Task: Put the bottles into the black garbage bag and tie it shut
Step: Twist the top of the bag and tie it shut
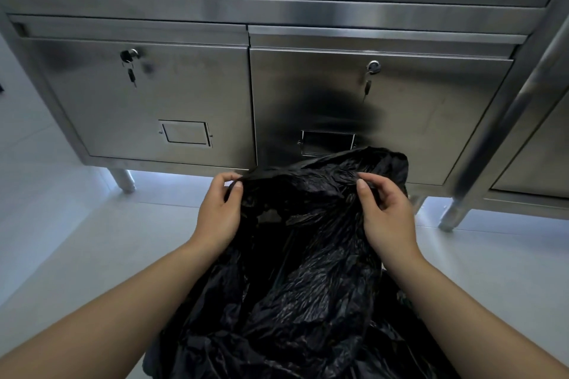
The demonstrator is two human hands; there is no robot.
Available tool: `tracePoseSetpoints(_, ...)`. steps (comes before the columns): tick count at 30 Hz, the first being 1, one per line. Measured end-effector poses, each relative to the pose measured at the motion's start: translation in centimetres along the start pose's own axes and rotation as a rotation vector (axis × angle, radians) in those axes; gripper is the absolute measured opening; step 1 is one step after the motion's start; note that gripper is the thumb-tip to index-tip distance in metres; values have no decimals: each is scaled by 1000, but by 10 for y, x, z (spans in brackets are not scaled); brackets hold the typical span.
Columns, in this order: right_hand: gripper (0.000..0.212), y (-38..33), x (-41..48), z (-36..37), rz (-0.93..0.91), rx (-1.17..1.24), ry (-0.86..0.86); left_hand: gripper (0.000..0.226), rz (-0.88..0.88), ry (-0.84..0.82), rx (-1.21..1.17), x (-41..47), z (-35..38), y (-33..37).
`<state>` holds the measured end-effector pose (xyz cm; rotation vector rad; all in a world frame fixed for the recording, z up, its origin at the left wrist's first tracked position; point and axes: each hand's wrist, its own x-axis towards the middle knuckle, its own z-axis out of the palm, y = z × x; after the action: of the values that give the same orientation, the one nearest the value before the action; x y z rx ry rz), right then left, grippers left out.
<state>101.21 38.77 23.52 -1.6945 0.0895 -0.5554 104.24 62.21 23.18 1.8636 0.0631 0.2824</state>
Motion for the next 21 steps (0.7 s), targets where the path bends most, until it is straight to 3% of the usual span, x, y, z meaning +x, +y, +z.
tracePoseSetpoints(7,13,-4,-13,13,3,59,-74,36,67,-88,-2,0,7,-2)
tracePoseSetpoints(13,13,-3,-19,17,18,83,-101,60,263,-278,198,-11,15,9)
tracePoseSetpoints(16,14,-3,-22,22,14,88,-119,57,397,-288,257,-16,21,13)
tracePoseSetpoints(21,14,-5,-23,26,4,96,-139,55,290,-243,199,-14,36,17)
